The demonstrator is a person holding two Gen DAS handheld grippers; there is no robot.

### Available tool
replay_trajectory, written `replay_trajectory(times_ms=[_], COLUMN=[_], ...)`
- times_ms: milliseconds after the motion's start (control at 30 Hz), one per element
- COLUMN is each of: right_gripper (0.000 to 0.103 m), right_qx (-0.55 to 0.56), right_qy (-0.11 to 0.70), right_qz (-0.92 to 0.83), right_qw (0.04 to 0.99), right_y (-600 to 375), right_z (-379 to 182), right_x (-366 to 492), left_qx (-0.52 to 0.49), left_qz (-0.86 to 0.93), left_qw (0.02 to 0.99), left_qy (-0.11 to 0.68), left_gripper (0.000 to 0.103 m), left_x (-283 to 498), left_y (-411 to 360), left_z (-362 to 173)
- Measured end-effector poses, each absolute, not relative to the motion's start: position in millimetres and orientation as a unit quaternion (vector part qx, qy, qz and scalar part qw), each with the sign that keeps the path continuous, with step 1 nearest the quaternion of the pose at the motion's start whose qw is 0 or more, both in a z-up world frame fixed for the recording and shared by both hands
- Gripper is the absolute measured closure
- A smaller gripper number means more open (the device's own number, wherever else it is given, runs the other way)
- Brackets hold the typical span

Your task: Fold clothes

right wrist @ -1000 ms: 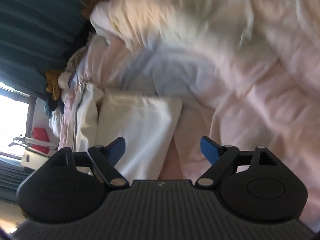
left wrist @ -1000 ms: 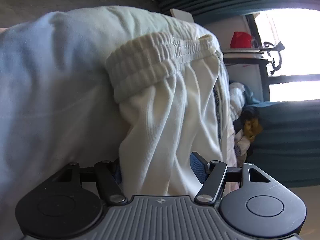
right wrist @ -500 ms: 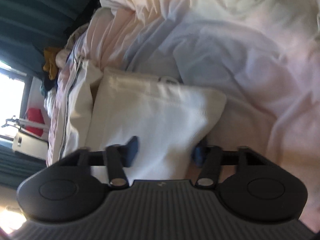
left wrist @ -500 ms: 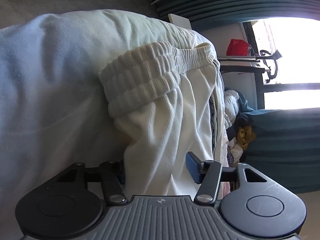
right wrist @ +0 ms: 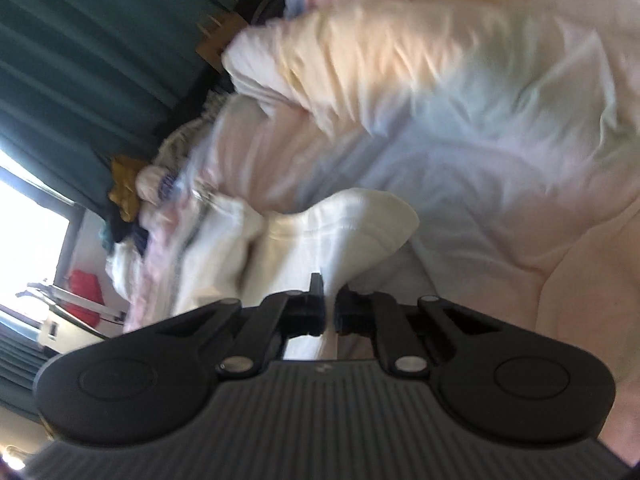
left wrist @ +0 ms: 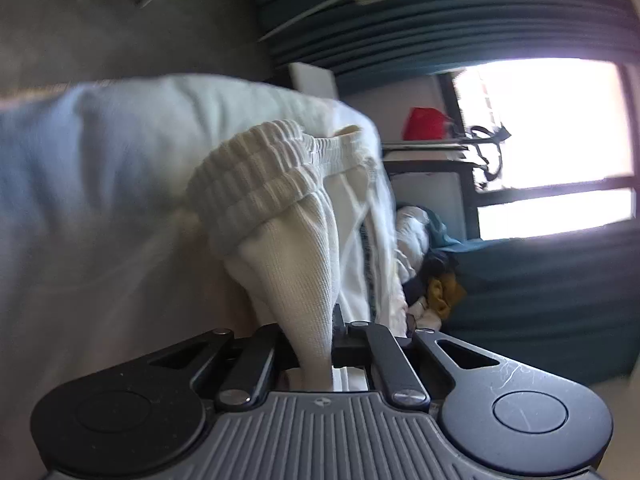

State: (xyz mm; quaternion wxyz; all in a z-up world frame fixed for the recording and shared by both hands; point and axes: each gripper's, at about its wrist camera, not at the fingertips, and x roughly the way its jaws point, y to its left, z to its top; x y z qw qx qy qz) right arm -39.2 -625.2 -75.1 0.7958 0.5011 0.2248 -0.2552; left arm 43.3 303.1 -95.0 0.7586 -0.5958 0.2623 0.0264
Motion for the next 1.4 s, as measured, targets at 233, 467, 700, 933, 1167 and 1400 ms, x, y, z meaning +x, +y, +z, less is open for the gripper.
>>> replay_trajectory(times_ms=[233, 467, 700, 933, 1167, 1400], right_gripper=[0.097, 0.097, 0.097, 0.097, 0.094, 0.075], right_qx=[0.484, 0.447, 0.374, 0.326, 0.292, 0.322], right_qy=[0.192, 0.189, 0.196, 0.223, 0.261, 0.255], right_qz=[-0.252, -0.244, -0.257, -0.285, -0.300, -0.264], right_qw=[0.816, 0.840, 0.869, 0.873, 0.870, 0.872], right_y=[-626.3, -627.1, -624.4, -632.5, -630.6, -627.0], right_z=[-34.6, -3.2, 14.3, -36.0, -92.9, -68.8], right_x=[-59.2, 9.1, 165.3, 311.5, 368.6, 328.7], left_qx=[-0.592, -0.570, -0.542, -0.479, -0.429, -0.423], left_qz=[0.000, 0.010, 0.034, 0.066, 0.081, -0.001], left_qw=[0.766, 0.777, 0.782, 0.802, 0.811, 0.836], left_qy=[0.250, 0.267, 0.305, 0.351, 0.390, 0.350], left_gripper=[0.099, 0.099, 0.099, 0.098, 0.094, 0.057], left_x=[12.4, 70.3, 200.0, 343.2, 409.6, 374.0], left_y=[311.4, 318.4, 319.3, 304.8, 292.7, 298.8], left_z=[-67.2, -38.5, -24.5, -45.4, -82.9, -67.1])
